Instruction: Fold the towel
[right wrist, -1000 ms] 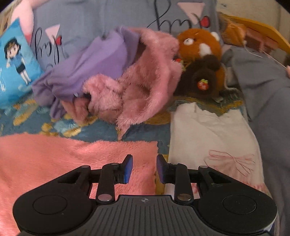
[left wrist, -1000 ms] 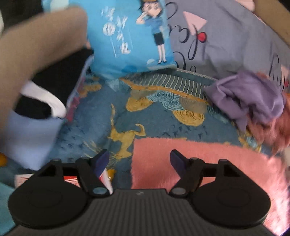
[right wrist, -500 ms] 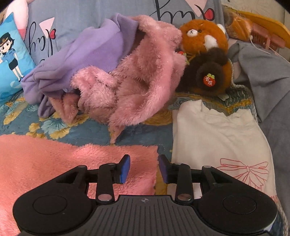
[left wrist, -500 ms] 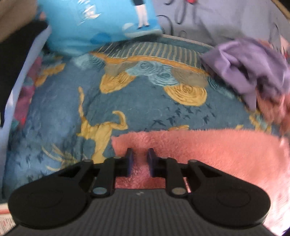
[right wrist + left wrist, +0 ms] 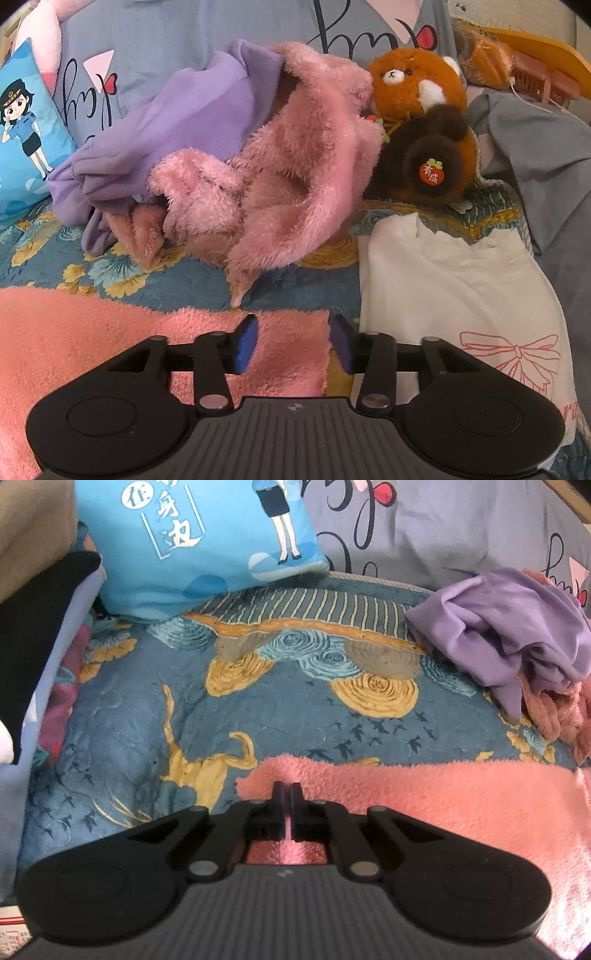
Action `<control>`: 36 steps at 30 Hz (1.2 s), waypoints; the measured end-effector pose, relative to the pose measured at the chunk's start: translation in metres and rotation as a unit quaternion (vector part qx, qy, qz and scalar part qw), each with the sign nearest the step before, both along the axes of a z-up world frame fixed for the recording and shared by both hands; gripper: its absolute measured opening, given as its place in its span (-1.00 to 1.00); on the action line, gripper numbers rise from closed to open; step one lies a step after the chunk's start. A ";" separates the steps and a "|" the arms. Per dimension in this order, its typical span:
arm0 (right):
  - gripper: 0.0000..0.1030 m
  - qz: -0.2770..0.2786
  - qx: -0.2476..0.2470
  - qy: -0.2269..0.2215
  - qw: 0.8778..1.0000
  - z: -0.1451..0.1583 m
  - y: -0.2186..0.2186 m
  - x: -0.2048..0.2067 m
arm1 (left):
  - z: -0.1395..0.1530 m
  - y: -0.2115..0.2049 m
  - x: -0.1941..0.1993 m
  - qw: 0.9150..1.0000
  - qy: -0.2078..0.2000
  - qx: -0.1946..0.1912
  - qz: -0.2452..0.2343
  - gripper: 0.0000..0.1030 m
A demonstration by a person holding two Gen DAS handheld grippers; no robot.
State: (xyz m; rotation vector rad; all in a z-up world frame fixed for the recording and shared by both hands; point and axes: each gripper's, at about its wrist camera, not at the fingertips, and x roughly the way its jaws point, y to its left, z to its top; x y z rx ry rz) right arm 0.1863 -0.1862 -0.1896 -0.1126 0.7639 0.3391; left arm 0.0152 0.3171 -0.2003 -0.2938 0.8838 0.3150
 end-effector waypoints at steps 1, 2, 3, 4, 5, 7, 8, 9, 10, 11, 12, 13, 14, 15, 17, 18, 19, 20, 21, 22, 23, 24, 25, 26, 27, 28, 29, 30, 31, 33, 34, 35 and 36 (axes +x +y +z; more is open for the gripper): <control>-0.07 -0.002 -0.007 0.004 1.000 -0.001 0.001 0.002 | 0.002 -0.001 0.000 1.000 -0.001 0.002 0.000 -0.95; -0.16 -0.003 -0.020 0.013 1.000 -0.004 0.003 0.006 | 0.003 -0.001 0.001 1.000 -0.001 0.002 0.000 -0.95; -0.33 0.000 -0.027 0.023 0.999 -0.007 0.005 0.008 | 0.003 -0.001 0.001 1.000 0.000 0.003 0.003 -0.95; -0.80 0.008 -0.030 0.032 0.999 -0.010 0.007 0.010 | 0.003 -0.001 0.001 1.000 0.001 0.002 0.005 -0.95; -0.87 0.013 -0.032 0.034 0.999 -0.011 0.009 0.010 | 0.002 -0.001 0.002 1.000 0.003 0.001 0.007 -0.95; -0.92 0.020 -0.038 0.024 0.999 -0.007 0.011 0.006 | 0.002 0.000 0.003 1.000 0.004 0.002 0.010 -0.96; -0.93 0.022 -0.042 0.015 0.999 -0.003 0.011 0.003 | 0.002 0.000 0.003 1.000 0.005 0.003 0.011 -0.95; -0.93 0.021 -0.043 0.002 0.999 0.003 0.011 -0.001 | 0.004 -0.001 0.003 1.000 0.006 0.004 0.014 -0.95; -0.93 0.019 -0.040 -0.012 0.999 0.010 0.009 -0.006 | 0.007 -0.001 0.004 1.000 0.005 0.005 0.016 -0.96; -0.93 0.015 -0.036 -0.025 0.999 0.018 0.006 -0.010 | 0.012 -0.003 0.004 1.000 -0.003 0.011 0.016 -0.95; -0.93 0.011 -0.034 -0.037 0.999 0.026 0.002 -0.013 | 0.018 -0.005 0.003 1.000 -0.010 0.017 0.016 -0.96; -0.93 0.007 -0.031 -0.050 0.998 0.035 -0.001 -0.016 | 0.024 -0.007 0.003 0.999 -0.019 0.022 0.015 -0.95; -0.93 0.003 -0.032 -0.060 0.998 0.042 -0.004 -0.018 | 0.033 -0.010 0.003 0.999 -0.034 0.025 0.012 -0.95; -0.93 0.001 -0.034 -0.069 0.997 0.049 -0.006 -0.018 | 0.041 -0.012 0.003 0.998 -0.049 0.027 0.010 -0.96; -0.93 -0.006 -0.039 -0.085 0.996 0.061 -0.011 -0.017 | 0.055 -0.018 0.006 0.997 -0.075 0.031 0.006 -0.95; -0.93 -0.013 -0.042 -0.089 0.995 0.066 -0.013 -0.014 | 0.060 -0.021 0.009 0.996 -0.084 0.036 0.005 -0.95; -0.93 -0.021 -0.046 -0.094 0.994 0.070 -0.014 -0.010 | 0.066 -0.025 0.012 0.995 -0.092 0.041 0.005 -0.95; -0.93 -0.030 -0.048 -0.095 0.994 0.073 -0.016 -0.006 | 0.070 -0.028 0.015 0.994 -0.100 0.045 0.004 -0.95; -0.93 -0.038 -0.048 -0.093 0.994 0.075 -0.017 0.000 | 0.072 -0.030 0.021 0.994 -0.103 0.046 0.003 -0.95; -0.93 -0.045 -0.048 -0.087 0.994 0.076 -0.018 0.006 | 0.074 -0.032 0.027 0.993 -0.106 0.046 0.002 -0.95; -0.93 -0.050 -0.047 -0.077 0.995 0.074 -0.018 0.014 | 0.076 -0.034 0.033 0.993 -0.109 0.046 0.001 -0.94; -0.93 -0.056 -0.049 -0.066 0.995 0.071 -0.018 0.020 | 0.077 -0.036 0.040 0.993 -0.109 0.048 0.000 -0.93; -0.93 -0.062 -0.054 -0.055 0.995 0.066 -0.016 0.026 | 0.072 -0.038 0.048 0.994 -0.096 0.055 0.002 -0.92; -0.92 -0.067 -0.061 -0.046 0.995 0.061 -0.014 0.031 | 0.067 -0.041 0.057 0.995 -0.083 0.062 0.003 -0.92; -0.92 -0.071 -0.074 -0.041 0.994 0.055 -0.011 0.034 | 0.061 -0.043 0.065 0.995 -0.070 0.071 0.004 -0.92; -0.91 -0.074 -0.089 -0.040 0.992 0.050 -0.007 0.037 | 0.053 -0.047 0.073 0.995 -0.053 0.085 0.006 -0.92; -0.89 -0.077 -0.101 -0.038 0.991 0.045 -0.005 0.039 | 0.045 -0.050 0.079 0.994 -0.036 0.099 0.007 -0.92; -0.89 -0.080 -0.107 -0.036 0.990 0.040 -0.004 0.039 | 0.039 -0.050 0.083 0.994 -0.021 0.109 0.008 -0.92; -0.88 -0.085 -0.108 -0.035 0.990 0.038 -0.005 0.038 | 0.035 -0.049 0.083 0.994 -0.014 0.108 0.009 -0.90; -0.85 -0.100 -0.097 -0.040 0.989 0.040 -0.010 0.032 | 0.036 -0.040 0.080 0.995 -0.012 0.095 0.017 -0.78; -0.85 -0.109 -0.087 -0.046 0.989 0.043 -0.014 0.027 | 0.039 -0.036 0.076 0.996 -0.016 0.089 0.024 -0.69; -0.75 -0.117 -0.077 -0.053 0.989 0.047 -0.018 0.020 | 0.046 -0.029 0.071 0.996 -0.021 0.084 0.032 -0.62; -0.70 -0.125 -0.068 -0.061 0.988 0.051 -0.023 0.012 | 0.052 -0.023 0.065 0.996 -0.026 0.081 0.040 -0.48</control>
